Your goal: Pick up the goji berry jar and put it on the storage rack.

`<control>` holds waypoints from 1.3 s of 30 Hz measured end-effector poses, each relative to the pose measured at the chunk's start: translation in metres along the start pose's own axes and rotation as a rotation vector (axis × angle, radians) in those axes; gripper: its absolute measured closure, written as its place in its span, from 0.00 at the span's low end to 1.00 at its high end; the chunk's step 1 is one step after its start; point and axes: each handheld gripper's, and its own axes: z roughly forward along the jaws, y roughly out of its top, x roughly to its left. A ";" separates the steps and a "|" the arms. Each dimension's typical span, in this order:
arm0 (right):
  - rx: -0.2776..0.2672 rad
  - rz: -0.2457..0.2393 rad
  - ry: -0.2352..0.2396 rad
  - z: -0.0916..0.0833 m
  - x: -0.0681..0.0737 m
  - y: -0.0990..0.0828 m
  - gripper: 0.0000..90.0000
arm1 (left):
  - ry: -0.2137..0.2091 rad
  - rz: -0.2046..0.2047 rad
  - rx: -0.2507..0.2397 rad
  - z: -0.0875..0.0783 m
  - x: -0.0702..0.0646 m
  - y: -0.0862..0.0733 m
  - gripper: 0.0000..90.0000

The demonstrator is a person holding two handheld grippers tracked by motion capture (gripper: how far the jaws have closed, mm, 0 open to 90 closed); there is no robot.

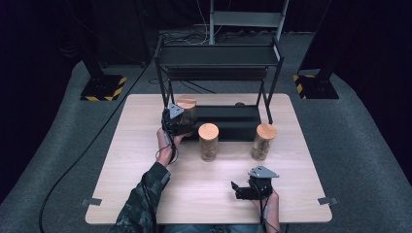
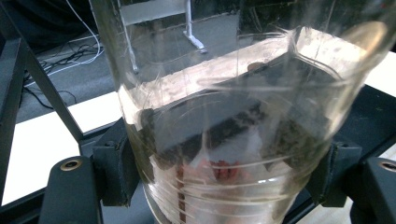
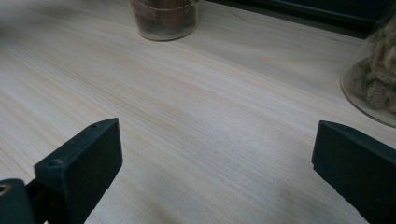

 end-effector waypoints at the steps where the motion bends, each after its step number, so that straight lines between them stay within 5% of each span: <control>1: 0.000 0.000 0.000 0.000 0.000 0.000 0.01 | 0.000 0.000 0.000 0.001 0.000 0.000 0.28; 39: -0.012 0.005 0.002 -0.001 0.000 0.000 0.01 | 0.030 -0.019 0.028 0.028 -0.002 -0.009 0.28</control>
